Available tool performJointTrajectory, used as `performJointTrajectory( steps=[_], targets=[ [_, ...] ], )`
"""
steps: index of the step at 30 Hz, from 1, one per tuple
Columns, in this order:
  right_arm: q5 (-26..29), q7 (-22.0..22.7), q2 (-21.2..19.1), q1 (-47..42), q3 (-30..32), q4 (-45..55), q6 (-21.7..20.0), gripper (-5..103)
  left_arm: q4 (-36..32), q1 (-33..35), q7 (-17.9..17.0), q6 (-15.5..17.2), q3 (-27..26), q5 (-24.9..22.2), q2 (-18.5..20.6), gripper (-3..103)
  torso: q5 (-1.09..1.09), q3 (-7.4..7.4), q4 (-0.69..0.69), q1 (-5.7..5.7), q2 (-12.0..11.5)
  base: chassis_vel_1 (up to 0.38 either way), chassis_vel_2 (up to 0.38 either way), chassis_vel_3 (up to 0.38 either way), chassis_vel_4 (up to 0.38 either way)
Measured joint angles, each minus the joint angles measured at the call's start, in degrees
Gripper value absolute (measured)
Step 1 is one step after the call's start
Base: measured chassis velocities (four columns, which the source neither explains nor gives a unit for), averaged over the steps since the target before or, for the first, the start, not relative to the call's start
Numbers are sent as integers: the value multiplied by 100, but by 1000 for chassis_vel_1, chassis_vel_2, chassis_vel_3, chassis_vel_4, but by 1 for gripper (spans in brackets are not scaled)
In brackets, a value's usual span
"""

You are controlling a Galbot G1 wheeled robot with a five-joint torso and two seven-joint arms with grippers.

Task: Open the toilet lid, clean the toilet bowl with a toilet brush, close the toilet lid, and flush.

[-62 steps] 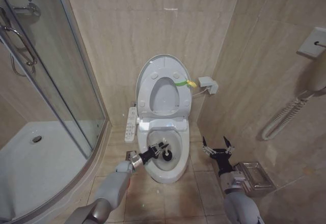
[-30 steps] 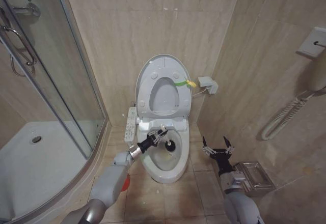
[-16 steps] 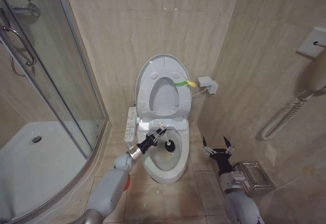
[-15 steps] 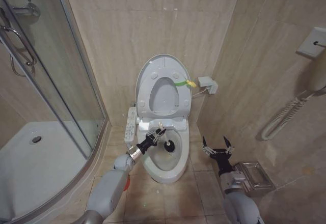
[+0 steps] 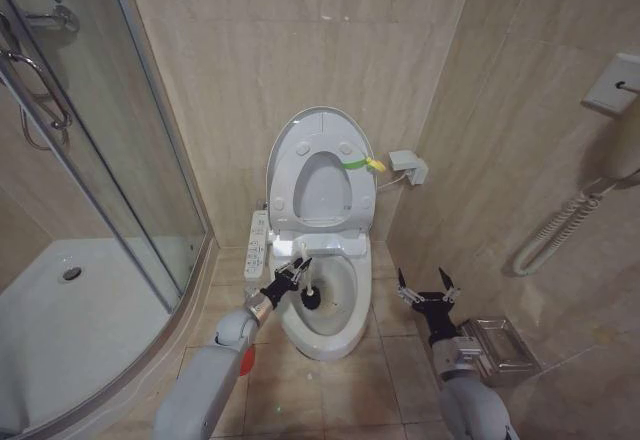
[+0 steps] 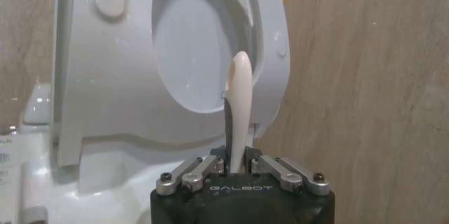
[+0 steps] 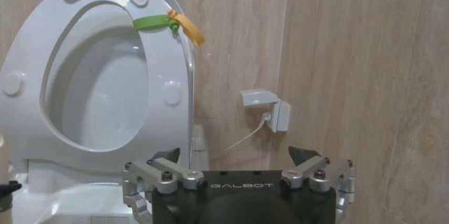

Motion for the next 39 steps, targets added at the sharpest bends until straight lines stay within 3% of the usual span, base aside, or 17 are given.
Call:
performJointTrajectory(
  steps=[11, 23, 28, 39],
  targets=[
    [0, 0, 0, 0, 0, 0, 0, 100, -1087, 421, -341, 345, 21, -58, 244, 16, -1, 0, -1, 0, 0, 0, 0, 0, 0],
    [0, 0, 0, 0, 0, 0, 0, 100, -2282, 1054, -433, 305, -230, 254, 499, 16, 0, 0, -1, 0, 0, 0, 0, 0, 0],
    [0, 0, 0, 0, 0, 0, 0, 100, -2831, 1363, -537, 410, -448, 422, 650, 16, 0, 0, 0, 0, 0, 0, 0, 0, 0],
    [0, 1, 0, 0, 0, 0, 0, 100, -4787, 2766, -753, 746, -1441, 566, 1013, 16, -1, 0, -1, 0, 0, 0, 0, 0, 0]
  ],
)
